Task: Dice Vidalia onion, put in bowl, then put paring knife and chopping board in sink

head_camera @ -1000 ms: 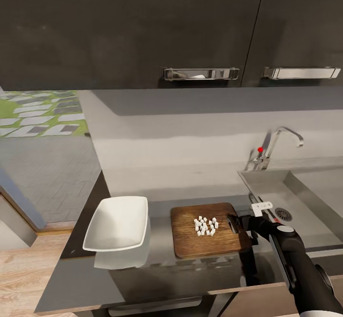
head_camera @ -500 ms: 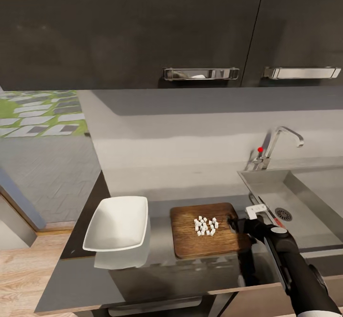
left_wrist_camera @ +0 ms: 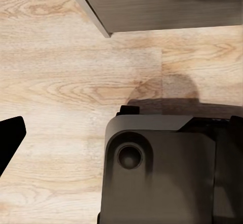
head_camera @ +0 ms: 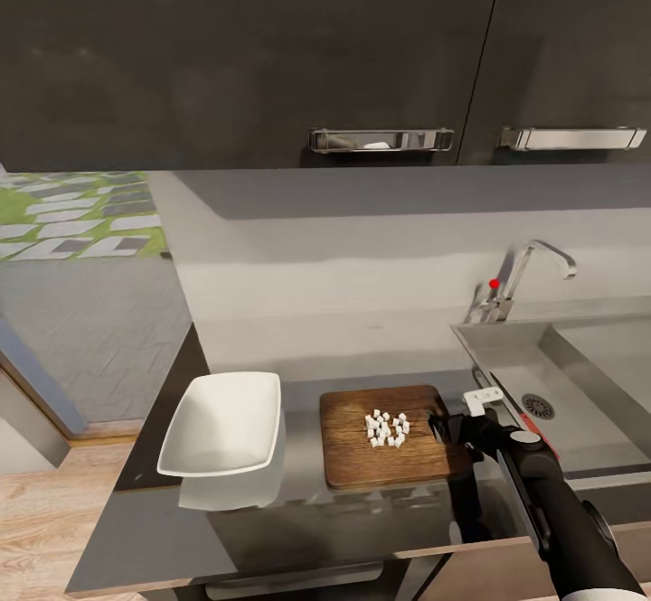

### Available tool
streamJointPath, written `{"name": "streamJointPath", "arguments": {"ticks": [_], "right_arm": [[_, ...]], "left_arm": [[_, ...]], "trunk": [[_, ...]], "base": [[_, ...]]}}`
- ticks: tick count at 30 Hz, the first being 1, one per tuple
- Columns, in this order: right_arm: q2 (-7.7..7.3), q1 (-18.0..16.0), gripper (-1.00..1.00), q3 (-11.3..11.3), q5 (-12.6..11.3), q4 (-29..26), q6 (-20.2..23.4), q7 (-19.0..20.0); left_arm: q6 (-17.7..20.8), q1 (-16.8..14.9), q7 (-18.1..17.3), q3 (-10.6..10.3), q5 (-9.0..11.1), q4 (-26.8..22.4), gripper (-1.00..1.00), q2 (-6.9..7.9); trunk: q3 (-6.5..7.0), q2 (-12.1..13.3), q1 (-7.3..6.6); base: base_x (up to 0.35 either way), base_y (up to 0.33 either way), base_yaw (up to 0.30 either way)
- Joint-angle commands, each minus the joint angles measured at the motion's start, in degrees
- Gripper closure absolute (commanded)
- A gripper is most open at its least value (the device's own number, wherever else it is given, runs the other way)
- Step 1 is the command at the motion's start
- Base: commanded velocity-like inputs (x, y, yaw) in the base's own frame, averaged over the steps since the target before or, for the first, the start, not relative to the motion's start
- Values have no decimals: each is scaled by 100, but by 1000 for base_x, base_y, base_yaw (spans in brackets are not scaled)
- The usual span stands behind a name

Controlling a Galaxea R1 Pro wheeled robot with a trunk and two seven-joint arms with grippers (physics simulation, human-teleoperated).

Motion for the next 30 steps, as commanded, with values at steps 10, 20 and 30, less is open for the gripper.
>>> {"name": "streamJointPath", "arguments": {"ticks": [10, 20, 30], "right_arm": [[-2, -1, -100, -6, 145, 5, 18, 55], [3, -1, -100, -3, 145, 4, 18, 55], [3, -1, 100, -1, 145, 5, 18, 55]], "left_arm": [[-42, -12, 7, -51, 57, 26, -100, -5], [-42, -12, 7, -51, 57, 30, -100, -6], [-42, -12, 7, -51, 57, 34, -100, -6]], "trunk": [[-9, -6, 2], [-9, -6, 2], [-9, -6, 2]], "base": [[0, 0, 0], [0, 0, 0], [0, 0, 0]]}}
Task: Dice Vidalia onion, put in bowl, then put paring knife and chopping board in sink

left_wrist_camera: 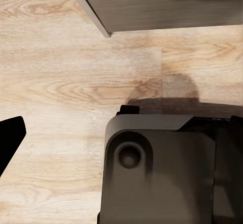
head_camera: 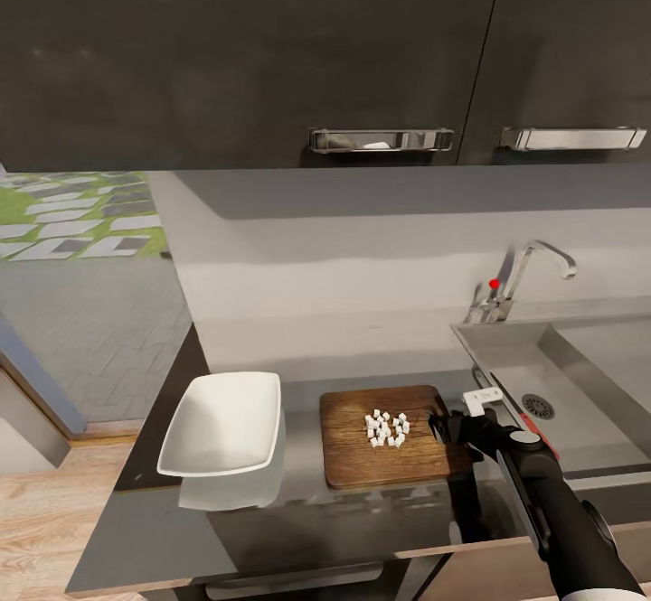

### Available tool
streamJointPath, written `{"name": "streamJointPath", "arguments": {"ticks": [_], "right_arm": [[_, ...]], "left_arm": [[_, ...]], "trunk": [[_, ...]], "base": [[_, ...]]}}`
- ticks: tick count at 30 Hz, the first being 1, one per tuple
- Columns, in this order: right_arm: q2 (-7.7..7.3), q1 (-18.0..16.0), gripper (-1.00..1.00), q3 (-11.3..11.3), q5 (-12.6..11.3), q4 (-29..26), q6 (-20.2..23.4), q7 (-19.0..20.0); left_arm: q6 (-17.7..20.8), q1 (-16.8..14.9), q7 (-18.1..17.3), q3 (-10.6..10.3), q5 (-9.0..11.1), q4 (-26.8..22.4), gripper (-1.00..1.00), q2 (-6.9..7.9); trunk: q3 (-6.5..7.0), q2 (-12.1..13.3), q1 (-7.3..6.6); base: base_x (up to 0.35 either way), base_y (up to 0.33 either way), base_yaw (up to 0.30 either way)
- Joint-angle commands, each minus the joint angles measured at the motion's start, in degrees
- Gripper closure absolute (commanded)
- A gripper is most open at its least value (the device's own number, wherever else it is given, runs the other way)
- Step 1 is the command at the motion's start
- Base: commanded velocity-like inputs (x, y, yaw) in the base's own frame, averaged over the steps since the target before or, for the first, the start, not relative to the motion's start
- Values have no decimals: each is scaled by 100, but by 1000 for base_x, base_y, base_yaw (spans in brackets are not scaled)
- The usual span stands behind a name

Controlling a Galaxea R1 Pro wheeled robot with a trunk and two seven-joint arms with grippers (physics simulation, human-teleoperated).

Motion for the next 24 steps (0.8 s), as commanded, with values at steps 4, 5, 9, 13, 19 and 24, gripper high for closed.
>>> {"name": "streamJointPath", "arguments": {"ticks": [4, 5, 9, 13, 19, 24], "right_arm": [[0, -1, 100, -8, 180, -5, 17, 53], [0, -1, 100, -8, 180, -3, 17, 53], [-1, -1, 100, -8, 180, -7, 17, 53], [-2, -1, 100, -8, 180, -8, 17, 48], [-6, -1, 100, -8, 180, -9, 17, 44], [-7, -1, 100, -15, 180, -9, 22, 44]], "left_arm": [[-42, -11, 7, -51, 57, 24, -100, -2], [-42, -11, 7, -51, 57, 22, -100, -3], [-42, -11, 7, -51, 57, 25, -100, -2], [-42, -11, 7, -51, 57, 26, -100, -2], [-42, -11, 7, -51, 57, 25, -100, -3], [-42, -11, 7, -51, 57, 26, -100, -4]], "trunk": [[-9, -6, 2], [-9, -6, 2], [-9, -6, 2], [-9, -6, 2], [-9, -6, 2], [-9, -6, 2]], "base": [[0, 0, 0], [0, 0, 0], [0, 0, 0], [0, 0, 0], [0, 0, 0], [0, 0, 0]]}}
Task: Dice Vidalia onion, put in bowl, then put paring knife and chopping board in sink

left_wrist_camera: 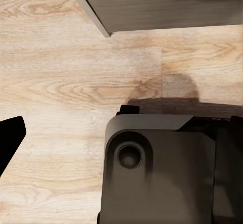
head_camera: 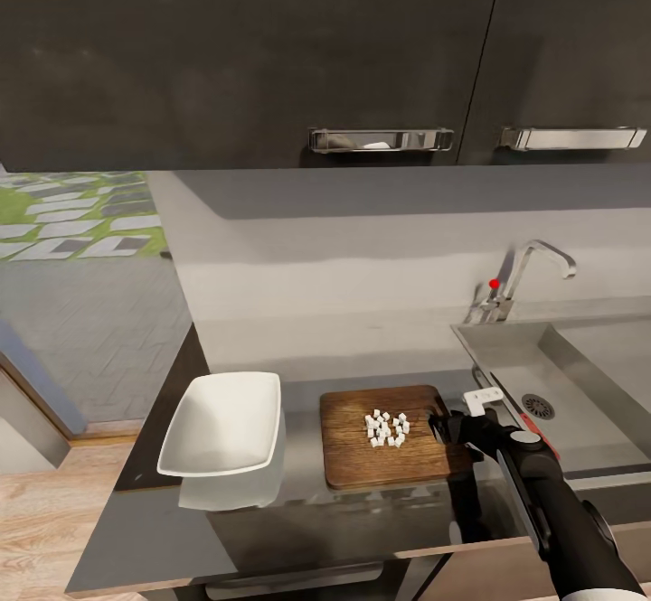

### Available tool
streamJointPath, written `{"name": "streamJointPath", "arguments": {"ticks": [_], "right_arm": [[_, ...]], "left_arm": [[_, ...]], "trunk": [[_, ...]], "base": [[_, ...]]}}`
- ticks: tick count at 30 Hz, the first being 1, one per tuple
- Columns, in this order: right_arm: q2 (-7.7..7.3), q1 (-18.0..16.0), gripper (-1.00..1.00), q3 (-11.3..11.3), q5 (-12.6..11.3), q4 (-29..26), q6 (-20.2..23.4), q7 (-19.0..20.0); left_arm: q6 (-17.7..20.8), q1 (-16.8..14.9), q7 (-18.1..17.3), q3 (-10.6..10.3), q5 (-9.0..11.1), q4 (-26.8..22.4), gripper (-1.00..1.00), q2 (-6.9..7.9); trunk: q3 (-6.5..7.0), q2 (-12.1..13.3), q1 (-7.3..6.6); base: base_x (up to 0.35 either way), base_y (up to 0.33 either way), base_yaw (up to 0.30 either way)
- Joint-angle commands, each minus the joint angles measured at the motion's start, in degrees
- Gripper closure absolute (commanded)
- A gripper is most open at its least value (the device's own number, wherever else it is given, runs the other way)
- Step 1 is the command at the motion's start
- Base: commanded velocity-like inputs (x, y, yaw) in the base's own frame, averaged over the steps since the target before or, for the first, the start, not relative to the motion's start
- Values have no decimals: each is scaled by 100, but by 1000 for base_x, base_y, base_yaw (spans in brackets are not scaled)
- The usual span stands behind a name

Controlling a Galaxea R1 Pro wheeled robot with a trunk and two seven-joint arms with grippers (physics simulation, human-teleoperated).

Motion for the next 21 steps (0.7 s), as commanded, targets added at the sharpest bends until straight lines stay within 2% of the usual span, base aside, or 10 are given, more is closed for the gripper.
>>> {"name": "streamJointPath", "arguments": {"ticks": [1, 17, 21], "right_arm": [[-2, -2, 100, -9, 168, -3, 22, 55], [-3, -2, 100, 57, 182, -44, 86, 39], [-3, -2, 100, 60, 185, -90, 306, 38]], "left_arm": [[-41, -11, 7, -51, 57, 22, -100, -4], [-41, -11, 7, -51, 57, 25, -100, 0], [-41, -11, 7, -51, 57, 25, -100, 0]], "trunk": [[-9, -6, 2], [-9, -6, 2], [-9, -6, 2]], "base": [[0, 0, 0], [0, 0, 0], [0, 0, 0]]}}
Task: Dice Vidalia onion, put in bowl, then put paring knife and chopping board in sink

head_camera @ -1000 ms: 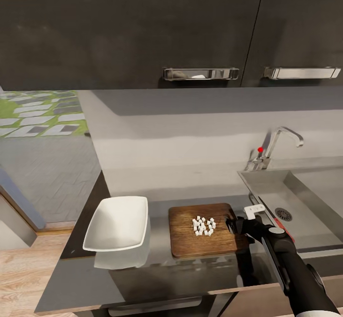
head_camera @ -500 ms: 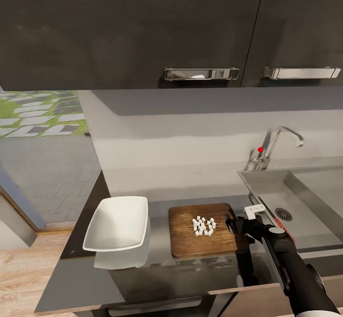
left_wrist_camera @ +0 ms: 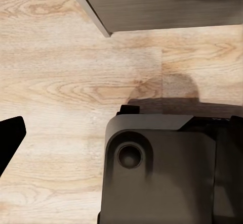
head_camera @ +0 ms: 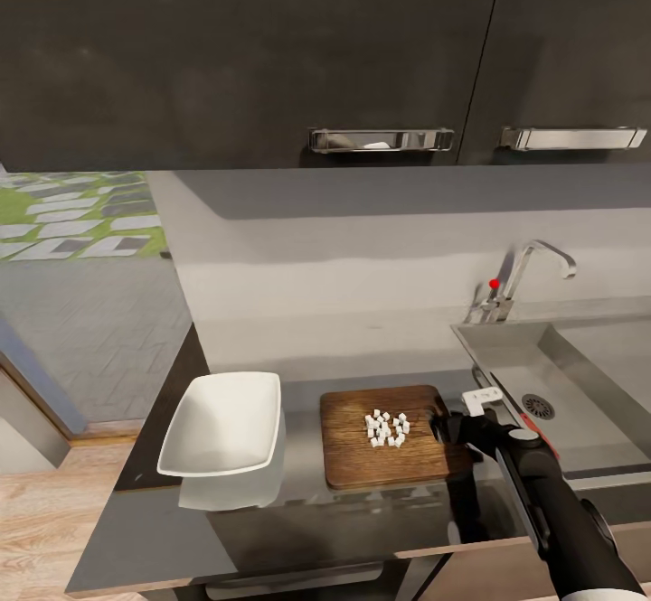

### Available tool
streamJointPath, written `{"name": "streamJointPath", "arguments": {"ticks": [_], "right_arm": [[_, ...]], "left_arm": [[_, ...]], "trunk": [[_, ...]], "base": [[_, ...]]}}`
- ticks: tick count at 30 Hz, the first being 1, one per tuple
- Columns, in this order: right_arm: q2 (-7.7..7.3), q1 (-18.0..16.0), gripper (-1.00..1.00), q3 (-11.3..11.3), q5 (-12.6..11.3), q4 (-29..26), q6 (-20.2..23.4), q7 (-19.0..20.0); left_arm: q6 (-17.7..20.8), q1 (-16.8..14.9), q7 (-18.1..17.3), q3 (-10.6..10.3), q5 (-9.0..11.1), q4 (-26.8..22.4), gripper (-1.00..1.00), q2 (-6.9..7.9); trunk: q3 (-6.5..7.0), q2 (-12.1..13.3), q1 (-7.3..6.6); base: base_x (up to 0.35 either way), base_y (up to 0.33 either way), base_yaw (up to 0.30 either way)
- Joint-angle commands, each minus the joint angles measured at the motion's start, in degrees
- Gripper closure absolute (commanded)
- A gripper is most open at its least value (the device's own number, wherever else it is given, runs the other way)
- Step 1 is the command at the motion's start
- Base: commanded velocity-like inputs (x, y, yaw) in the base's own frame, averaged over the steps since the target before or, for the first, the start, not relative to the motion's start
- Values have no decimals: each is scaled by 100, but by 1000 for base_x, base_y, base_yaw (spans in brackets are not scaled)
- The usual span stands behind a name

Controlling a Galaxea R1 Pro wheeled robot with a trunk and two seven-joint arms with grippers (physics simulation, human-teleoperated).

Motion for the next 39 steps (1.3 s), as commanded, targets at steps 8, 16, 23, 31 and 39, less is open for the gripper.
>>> {"name": "streamJointPath", "arguments": {"ticks": [8, 16, 23, 31, 39], "right_arm": [[-6, -1, 100, -6, 187, -93, 264, 69], [-10, -1, 100, -6, 187, -318, 541, 69], [-10, -10, 100, -5, 187, -353, 651, 74], [-10, -18, 100, -1, 180, -360, 681, 90], [-2, -19, 100, 1, 148, -748, 1197, 120]], "left_arm": [[-41, -11, 7, -50, 57, 24, -100, -6], [-41, -11, 7, -50, 57, 24, -100, -6], [-38, -11, 5, -50, 57, 24, -100, -6], [-33, -11, 2, -50, 57, 24, -100, -6], [-33, -11, 0, -50, 57, 24, -100, -6]], "trunk": [[-9, -6, 2], [-9, -6, 2], [-9, -6, 2], [-9, -6, 2], [-9, -6, 2]], "base": [[0, 0, 0], [0, 0, 0], [0, 0, 0], [0, 0, 0], [0, 0, 0]]}}
